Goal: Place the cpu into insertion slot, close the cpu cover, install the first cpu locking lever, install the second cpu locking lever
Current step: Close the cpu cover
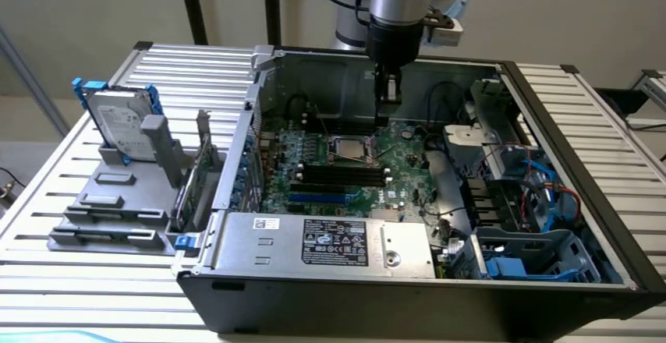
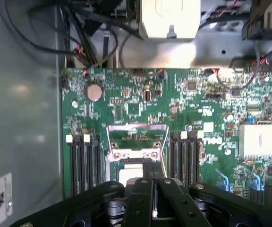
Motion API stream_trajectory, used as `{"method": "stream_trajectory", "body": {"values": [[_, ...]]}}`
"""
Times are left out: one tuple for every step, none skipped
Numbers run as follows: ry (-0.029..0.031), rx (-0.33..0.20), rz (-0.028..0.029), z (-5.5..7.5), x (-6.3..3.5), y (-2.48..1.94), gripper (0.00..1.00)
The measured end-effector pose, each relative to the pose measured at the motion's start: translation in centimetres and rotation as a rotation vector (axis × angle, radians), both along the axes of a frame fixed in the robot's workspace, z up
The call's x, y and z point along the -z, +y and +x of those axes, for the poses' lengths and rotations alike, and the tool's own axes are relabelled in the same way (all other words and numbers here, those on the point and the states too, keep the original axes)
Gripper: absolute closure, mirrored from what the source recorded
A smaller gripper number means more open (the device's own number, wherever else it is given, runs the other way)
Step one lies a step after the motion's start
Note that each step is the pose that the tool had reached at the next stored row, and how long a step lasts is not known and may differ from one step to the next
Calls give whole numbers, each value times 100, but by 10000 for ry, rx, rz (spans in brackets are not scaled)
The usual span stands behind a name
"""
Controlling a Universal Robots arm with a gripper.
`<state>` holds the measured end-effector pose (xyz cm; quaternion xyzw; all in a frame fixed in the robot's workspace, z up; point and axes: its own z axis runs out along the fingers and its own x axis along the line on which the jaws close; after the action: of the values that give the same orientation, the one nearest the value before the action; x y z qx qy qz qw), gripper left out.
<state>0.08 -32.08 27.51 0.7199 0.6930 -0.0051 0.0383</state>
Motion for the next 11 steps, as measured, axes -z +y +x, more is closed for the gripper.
{"method": "stream_trajectory", "body": {"values": [[13,1,0,45,-23,-2,89],[25,0,1,90,-42,-5,89],[35,1,2,136,-56,-8,89],[40,-1,4,181,-62,-12,89],[45,1,2,226,-63,-15,89],[48,0,3,271,-63,-18,89],[51,1,4,316,-63,-20,89],[52,0,4,365,-63,-22,89],[52,1,6,410,-61,-22,89],[53,0,6,456,-55,-22,89],[53,0,8,496,-40,-22,89]]}}
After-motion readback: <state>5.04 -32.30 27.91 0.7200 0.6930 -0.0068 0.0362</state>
